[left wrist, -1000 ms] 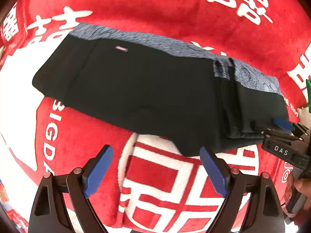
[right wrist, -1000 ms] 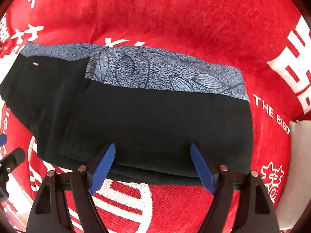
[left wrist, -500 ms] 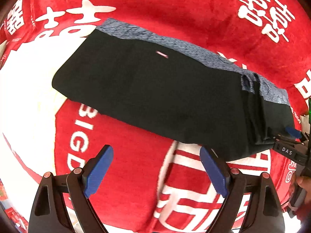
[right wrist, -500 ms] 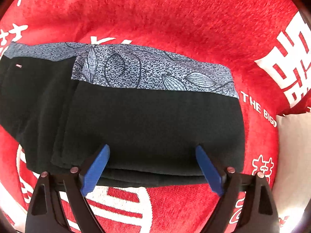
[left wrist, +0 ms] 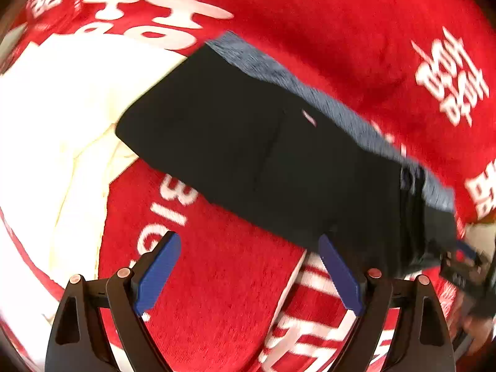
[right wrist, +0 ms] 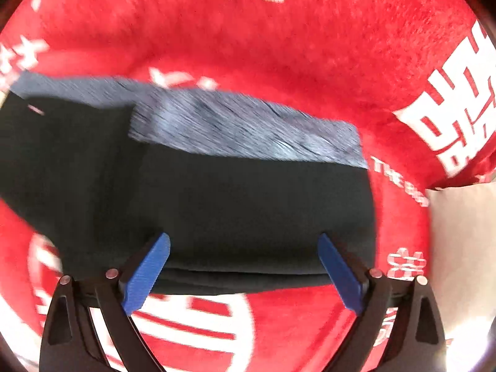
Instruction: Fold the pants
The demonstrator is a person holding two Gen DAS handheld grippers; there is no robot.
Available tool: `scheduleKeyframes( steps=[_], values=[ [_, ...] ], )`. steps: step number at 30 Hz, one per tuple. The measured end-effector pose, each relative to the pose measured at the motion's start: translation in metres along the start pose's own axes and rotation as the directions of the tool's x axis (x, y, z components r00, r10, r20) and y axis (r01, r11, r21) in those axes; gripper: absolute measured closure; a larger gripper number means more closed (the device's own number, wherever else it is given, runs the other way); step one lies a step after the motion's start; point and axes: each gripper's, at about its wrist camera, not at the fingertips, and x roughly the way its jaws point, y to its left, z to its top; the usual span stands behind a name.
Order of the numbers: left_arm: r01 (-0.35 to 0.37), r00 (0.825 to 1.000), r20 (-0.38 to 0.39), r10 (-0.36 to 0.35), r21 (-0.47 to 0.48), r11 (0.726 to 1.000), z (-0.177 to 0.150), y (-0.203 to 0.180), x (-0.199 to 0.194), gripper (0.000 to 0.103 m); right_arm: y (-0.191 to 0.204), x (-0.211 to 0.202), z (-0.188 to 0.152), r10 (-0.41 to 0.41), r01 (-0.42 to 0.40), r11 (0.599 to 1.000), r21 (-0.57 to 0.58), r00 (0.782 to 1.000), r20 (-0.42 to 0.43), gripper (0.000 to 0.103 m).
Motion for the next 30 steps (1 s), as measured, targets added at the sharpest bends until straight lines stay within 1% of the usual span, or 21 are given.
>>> scheduleKeyframes(
  steps=[2, 3, 5, 7, 8, 9, 10, 11, 13, 14, 17, 21, 22, 23, 24, 26, 28, 29, 30],
  values=[
    [0.025, 1.0, 0.012, -0.024, -0.036, 0.999, 0.005, 0.01, 0.0, 0.012, 0.01, -0.014, 0.002, 0.071, -0.07, 0.997, -0.006, 0.997, 0.034, 0.006],
    [0.031, 0.999, 0.017, -0.031, -0.049, 0.998, 0.006, 0.013, 0.0, 0.012, 0.016, -0.018, 0.004, 0.091, -0.09, 0.996, -0.02, 0.995, 0.046, 0.006],
    [0.052, 0.998, 0.025, -0.05, -0.071, 0.996, 0.008, 0.02, 0.001, 0.012, 0.03, -0.019, 0.007, 0.103, -0.1, 0.994, -0.051, 0.993, 0.055, 0.006],
    [0.091, 0.996, 0.022, -0.089, -0.091, 0.992, 0.01, 0.023, 0.008, 0.012, 0.038, -0.005, 0.007, 0.136, -0.135, 0.989, -0.068, 0.991, 0.011, 0.006],
    [0.118, 0.993, 0.02, -0.117, -0.106, 0.987, 0.011, 0.026, 0.012, 0.012, 0.042, 0.007, 0.004, 0.159, -0.161, 0.985, -0.063, 0.987, -0.034, 0.006],
    [0.137, 0.991, 0.019, -0.136, -0.124, 0.983, 0.011, 0.029, 0.017, 0.012, 0.043, 0.022, 0.0, 0.169, -0.174, 0.983, -0.052, 0.982, -0.085, 0.006],
    [0.147, 0.989, 0.019, -0.146, -0.141, 0.979, 0.011, 0.031, 0.022, 0.012, 0.043, 0.031, -0.006, 0.162, -0.168, 0.984, -0.053, 0.981, -0.104, 0.003],
    [0.164, 0.986, 0.027, -0.162, -0.161, 0.973, 0.012, 0.035, 0.027, 0.012, 0.045, 0.029, -0.009, 0.15, -0.155, 0.985, -0.079, 0.987, -0.061, 0.003],
    [0.221, 0.975, 0.062, -0.212, -0.202, 0.954, 0.013, 0.041, 0.031, 0.012, 0.05, 0.026, -0.013, 0.129, -0.133, 0.984, -0.115, 0.991, -0.04, 0.003],
    [0.262, 0.965, 0.085, -0.249, -0.227, 0.938, 0.014, 0.046, 0.034, 0.012, 0.049, 0.025, -0.014, 0.136, -0.139, 0.984, -0.11, 0.99, -0.031, 0.003],
    [0.339, 0.94, 0.137, -0.314, -0.26, 0.904, 0.017, 0.052, 0.036, 0.012, 0.051, 0.024, -0.015, 0.143, -0.145, 0.983, -0.113, 0.989, -0.026, 0.002],
    [0.392, 0.917, 0.186, -0.352, -0.27, 0.88, 0.021, 0.058, 0.043, 0.012, 0.053, 0.023, -0.017, 0.143, -0.145, 0.983, -0.11, 0.989, -0.024, 0.002],
    [0.404, 0.911, 0.202, -0.359, -0.267, 0.875, 0.021, 0.058, 0.045, 0.011, 0.053, 0.023, -0.017, 0.144, -0.145, 0.983, -0.11, 0.989, -0.021, 0.002],
    [0.426, 0.9, 0.219, -0.377, -0.263, 0.866, 0.022, 0.058, 0.046, 0.008, 0.05, 0.025, -0.018, 0.145, -0.146, 0.983, -0.111, 0.989, -0.016, 0.002],
    [0.433, 0.896, 0.231, -0.379, -0.267, 0.861, 0.022, 0.06, 0.046, 0.008, 0.051, 0.025, -0.019, 0.146, -0.146, 0.983, -0.111, 0.989, -0.013, 0.002],
    [0.447, 0.888, 0.248, -0.387, -0.267, 0.854, 0.023, 0.057, 0.044, 0.008, 0.049, 0.029, -0.019, 0.148, -0.148, 0.983, -0.112, 0.989, -0.008, 0.002],
    [0.456, 0.88, 0.261, -0.396, -0.239, 0.857, 0.027, 0.049, 0.04, 0.008, 0.049, 0.028, -0.019, 0.148, -0.148, 0.983, -0.112, 0.989, -0.006, 0.002],
    [0.449, 0.881, 0.267, -0.39, -0.215, 0.867, 0.03, 0.044, 0.039, 0.008, 0.047, 0.028, -0.019, 0.149, -0.148, 0.983, -0.111, 0.989, -0.006, 0.002],
    [0.427, 0.89, 0.263, -0.372, -0.198, 0.882, 0.033, 0.04, 0.041, 0.008, 0.047, 0.028, -0.019, 0.149, -0.148, 0.983, -0.11, 0.989, -0.006, 0.002]
  ],
)
